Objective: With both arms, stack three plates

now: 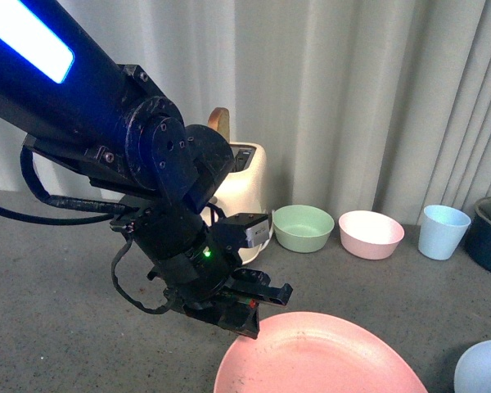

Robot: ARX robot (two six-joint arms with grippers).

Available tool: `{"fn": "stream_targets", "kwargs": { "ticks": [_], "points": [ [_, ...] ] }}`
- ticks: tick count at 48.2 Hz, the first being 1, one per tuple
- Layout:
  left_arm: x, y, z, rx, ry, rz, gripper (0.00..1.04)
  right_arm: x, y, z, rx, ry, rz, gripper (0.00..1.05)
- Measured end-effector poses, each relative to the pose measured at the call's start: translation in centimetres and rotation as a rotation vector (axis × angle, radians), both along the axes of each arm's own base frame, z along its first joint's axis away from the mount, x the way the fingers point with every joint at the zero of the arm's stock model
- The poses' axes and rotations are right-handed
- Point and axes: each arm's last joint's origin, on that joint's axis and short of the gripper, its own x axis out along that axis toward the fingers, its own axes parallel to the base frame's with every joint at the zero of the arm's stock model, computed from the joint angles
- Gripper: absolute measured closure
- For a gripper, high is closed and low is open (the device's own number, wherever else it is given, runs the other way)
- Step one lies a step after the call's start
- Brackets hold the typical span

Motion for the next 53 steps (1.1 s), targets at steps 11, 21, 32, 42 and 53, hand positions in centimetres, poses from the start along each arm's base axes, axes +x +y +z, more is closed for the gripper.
{"fn": "stream_targets", "kwargs": {
  "ticks": [11,21,32,42,53],
  "points": [
    [0.2,0.5,3.2,-0.047,-0.103,0.012,0.27,0.0,0.0,0.0,0.0,0.0,0.0,0.07],
    [-1.4,2.9,9.0,-0.052,-0.389,0.053,0.07,0.0,0.0,0.0,0.0,0.0,0.0,0.07],
    [-6.7,6.5,13.6,-0.053,-0.63,0.097,0.07,0.0,0.0,0.0,0.0,0.0,0.0,0.07],
    [-12.9,9.8,15.2,-0.036,-1.024,0.483,0.25,0.0,0.0,0.0,0.0,0.0,0.0,0.07],
    [-19.1,14.2,10.1,-0.121,-1.124,0.661,0.79,0.0,0.0,0.0,0.0,0.0,0.0,0.07]
  ]
}}
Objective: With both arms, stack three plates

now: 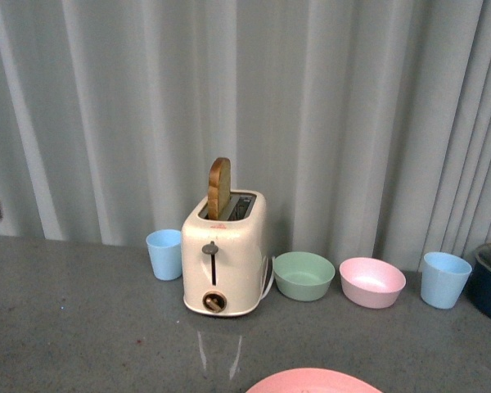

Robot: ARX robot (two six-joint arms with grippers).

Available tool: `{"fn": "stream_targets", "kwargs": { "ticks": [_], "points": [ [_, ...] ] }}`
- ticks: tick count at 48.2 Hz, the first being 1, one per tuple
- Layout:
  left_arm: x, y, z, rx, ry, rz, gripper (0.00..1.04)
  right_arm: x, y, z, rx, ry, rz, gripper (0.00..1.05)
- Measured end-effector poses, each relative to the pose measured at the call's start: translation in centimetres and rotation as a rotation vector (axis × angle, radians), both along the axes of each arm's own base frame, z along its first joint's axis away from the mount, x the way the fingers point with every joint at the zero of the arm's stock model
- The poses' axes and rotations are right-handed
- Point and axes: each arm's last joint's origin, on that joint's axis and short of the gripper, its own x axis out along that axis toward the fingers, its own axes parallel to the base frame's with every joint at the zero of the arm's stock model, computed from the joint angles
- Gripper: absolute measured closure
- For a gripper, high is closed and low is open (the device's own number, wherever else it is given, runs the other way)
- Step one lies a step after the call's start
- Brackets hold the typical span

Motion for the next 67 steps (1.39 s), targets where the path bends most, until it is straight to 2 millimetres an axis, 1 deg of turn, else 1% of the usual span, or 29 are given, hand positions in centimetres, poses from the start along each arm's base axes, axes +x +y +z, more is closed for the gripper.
{"fn": "stream_targets", "kwargs": {
  "ticks": [3,4,7,21,24,27,43,45,67],
  "points": [
    [-0.9,0.4,-0.5,-0.003,-0.006,-0.006,0.9,0.0,0.0,0.0,0.0,0.0,0.0,0.07],
    [-1.1,0.5,-0.6,-0.004,-0.007,-0.007,0.91,0.0,0.0,0.0,0.0,0.0,0.0,0.07],
    [-2.0,0.9,-1.0,-0.013,-0.016,-0.009,1.01,0.0,0.0,0.0,0.0,0.0,0.0,0.07],
    [-5.4,2.4,-3.1,-0.015,-0.018,-0.003,1.01,0.0,0.0,0.0,0.0,0.0,0.0,0.07],
    [-6.1,3.2,-3.5,-0.016,-0.014,-0.013,1.01,0.0,0.0,0.0,0.0,0.0,0.0,0.07],
    [-6.5,3.5,-3.7,-0.016,-0.014,0.002,1.01,0.0,0.0,0.0,0.0,0.0,0.0,0.07],
    [-8.5,3.6,-4.6,-0.018,-0.014,0.002,1.01,0.0,0.0,0.0,0.0,0.0,0.0,0.07],
    [-8.6,3.6,-4.9,-0.018,-0.021,0.002,1.01,0.0,0.0,0.0,0.0,0.0,0.0,0.07],
    [-10.2,3.6,-4.4,-0.019,-0.05,0.001,1.01,0.0,0.0,0.0,0.0,0.0,0.0,0.07]
  ]
}}
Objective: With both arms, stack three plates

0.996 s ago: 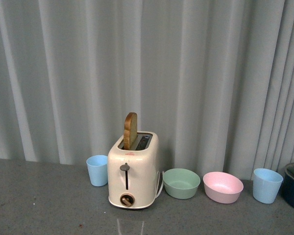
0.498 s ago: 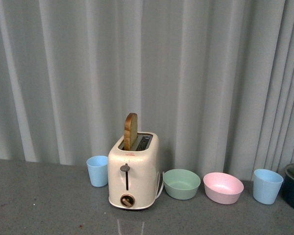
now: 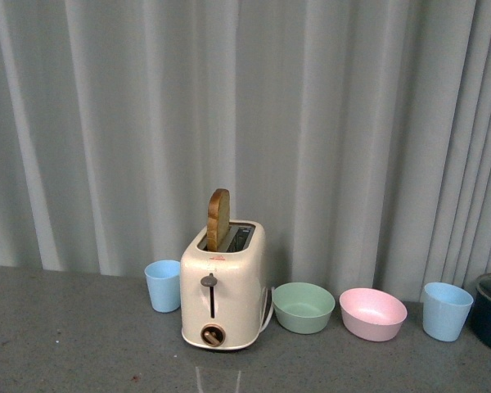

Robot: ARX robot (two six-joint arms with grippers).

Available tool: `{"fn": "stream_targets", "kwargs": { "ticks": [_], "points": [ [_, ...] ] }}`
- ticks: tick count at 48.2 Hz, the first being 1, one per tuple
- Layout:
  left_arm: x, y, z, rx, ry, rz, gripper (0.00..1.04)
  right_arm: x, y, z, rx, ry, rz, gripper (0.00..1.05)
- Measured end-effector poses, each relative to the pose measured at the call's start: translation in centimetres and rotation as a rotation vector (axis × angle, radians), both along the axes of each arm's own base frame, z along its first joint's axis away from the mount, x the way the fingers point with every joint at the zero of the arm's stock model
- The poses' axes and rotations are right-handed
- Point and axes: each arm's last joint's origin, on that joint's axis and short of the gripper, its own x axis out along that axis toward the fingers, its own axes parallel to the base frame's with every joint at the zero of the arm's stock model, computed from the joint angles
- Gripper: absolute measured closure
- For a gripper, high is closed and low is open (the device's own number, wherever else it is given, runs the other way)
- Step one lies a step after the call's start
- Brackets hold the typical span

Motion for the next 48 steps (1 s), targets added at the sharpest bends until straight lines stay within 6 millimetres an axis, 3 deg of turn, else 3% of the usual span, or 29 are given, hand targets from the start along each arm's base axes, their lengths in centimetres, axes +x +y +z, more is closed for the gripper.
{"fn": "stream_targets", "kwargs": {
  "ticks": [41,48],
  "points": [
    [-2.4,0.0,-0.3,0.0,0.005,0.0,1.01,0.0,0.0,0.0,0.0,0.0,0.0,0.07],
    [-2.4,0.0,-0.3,0.0,0.005,0.0,0.72,0.0,0.0,0.0,0.0,0.0,0.0,0.07]
  ]
}}
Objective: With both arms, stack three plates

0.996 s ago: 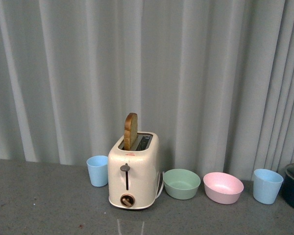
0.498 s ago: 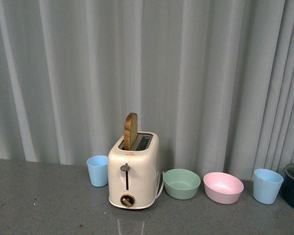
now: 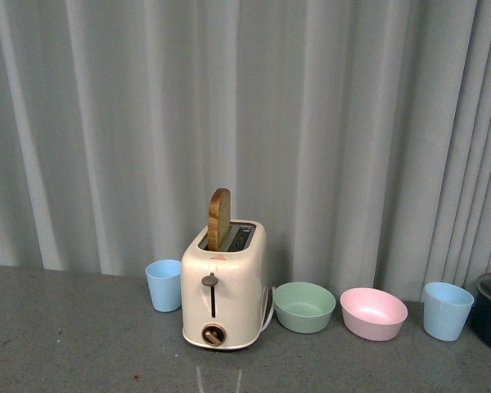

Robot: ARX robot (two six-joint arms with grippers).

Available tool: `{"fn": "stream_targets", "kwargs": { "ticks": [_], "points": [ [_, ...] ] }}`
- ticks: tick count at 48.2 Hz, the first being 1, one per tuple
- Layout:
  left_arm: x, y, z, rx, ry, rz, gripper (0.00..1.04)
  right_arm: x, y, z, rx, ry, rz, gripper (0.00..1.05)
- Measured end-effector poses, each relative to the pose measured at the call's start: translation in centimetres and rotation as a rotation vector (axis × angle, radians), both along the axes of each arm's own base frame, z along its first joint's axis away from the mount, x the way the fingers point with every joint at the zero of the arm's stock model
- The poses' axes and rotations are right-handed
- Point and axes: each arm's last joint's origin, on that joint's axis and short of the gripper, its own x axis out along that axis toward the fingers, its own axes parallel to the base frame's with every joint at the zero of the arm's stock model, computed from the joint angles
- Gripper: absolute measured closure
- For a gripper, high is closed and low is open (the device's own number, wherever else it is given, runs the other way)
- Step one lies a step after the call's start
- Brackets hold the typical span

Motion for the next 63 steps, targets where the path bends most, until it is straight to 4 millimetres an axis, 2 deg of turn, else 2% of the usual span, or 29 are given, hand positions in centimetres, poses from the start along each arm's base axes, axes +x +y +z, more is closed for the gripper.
{"fn": "stream_targets", "kwargs": {
  "ticks": [10,11,14,15,18,24,28,31,37,43,48,63],
  "points": [
    [0.0,0.0,0.0,0.0,0.0,0.0,0.26,0.0,0.0,0.0,0.0,0.0,0.0,0.07],
    [0.0,0.0,0.0,0.0,0.0,0.0,0.21,0.0,0.0,-0.1,0.016,0.028,-0.046,0.07],
    [0.0,0.0,0.0,0.0,0.0,0.005,0.07,0.3,-0.5,0.3,0.045,0.16,-0.324,0.07],
    [0.0,0.0,0.0,0.001,0.0,0.003,0.05,0.5,-0.8,0.5,0.05,0.167,-0.379,0.07],
    [0.0,0.0,0.0,0.0,0.0,0.0,0.08,1.4,-2.0,1.2,0.077,0.177,-0.472,0.07],
    [0.0,0.0,0.0,0.0,0.0,0.0,0.07,3.7,-4.9,3.1,0.103,0.132,-0.514,0.07],
    [0.0,0.0,0.0,0.0,0.0,0.0,0.07,7.1,-8.2,4.1,0.102,0.169,-0.506,0.07],
    [0.0,0.0,0.0,0.0,0.0,0.0,0.07,9.7,-10.3,3.1,0.112,0.297,-0.479,0.07],
    [0.0,0.0,0.0,0.0,0.0,0.0,0.07,12.6,-12.8,0.4,0.121,0.522,-0.417,0.07],
    [0.0,0.0,0.0,0.0,0.0,0.0,0.07,13.7,-14.1,-1.9,0.124,0.689,-0.33,0.07],
    [0.0,0.0,0.0,0.0,0.0,0.0,0.07,13.8,-14.9,-3.6,0.105,0.778,-0.272,0.07],
    [0.0,0.0,0.0,0.0,0.0,0.0,0.07,13.2,-16.3,-7.5,0.095,0.879,-0.219,0.07]
  ]
}}
